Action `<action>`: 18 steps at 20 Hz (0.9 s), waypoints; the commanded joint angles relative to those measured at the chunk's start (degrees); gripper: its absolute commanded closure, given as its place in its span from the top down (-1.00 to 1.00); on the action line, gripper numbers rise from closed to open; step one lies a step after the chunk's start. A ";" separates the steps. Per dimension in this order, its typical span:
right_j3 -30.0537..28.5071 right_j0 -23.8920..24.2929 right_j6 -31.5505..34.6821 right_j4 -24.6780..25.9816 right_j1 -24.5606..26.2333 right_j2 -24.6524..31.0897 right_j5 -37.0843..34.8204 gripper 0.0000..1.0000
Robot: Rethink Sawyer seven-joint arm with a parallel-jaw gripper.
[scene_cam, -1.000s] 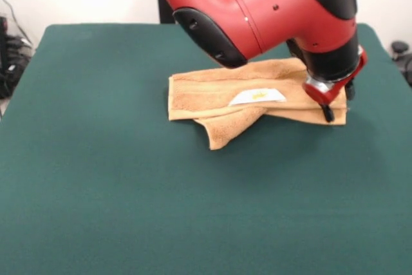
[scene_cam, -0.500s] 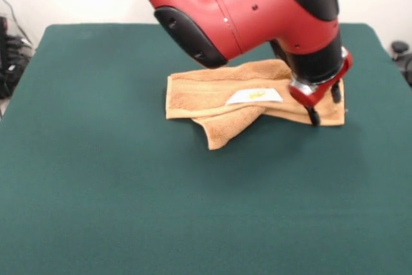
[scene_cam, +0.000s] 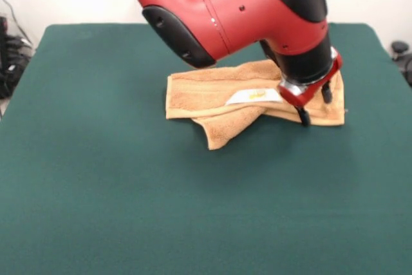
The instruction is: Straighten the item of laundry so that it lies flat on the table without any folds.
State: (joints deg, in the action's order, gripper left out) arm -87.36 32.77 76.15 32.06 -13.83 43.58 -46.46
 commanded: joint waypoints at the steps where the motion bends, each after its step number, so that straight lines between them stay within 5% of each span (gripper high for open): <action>1: -2.41 -0.70 -14.01 3.24 -1.04 -0.69 -8.63 1.00; 18: -3.76 -2.11 -8.59 5.56 -3.69 -2.13 -6.10 1.00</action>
State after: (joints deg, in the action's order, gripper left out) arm -87.68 32.99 76.15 33.65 -16.00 43.12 -49.82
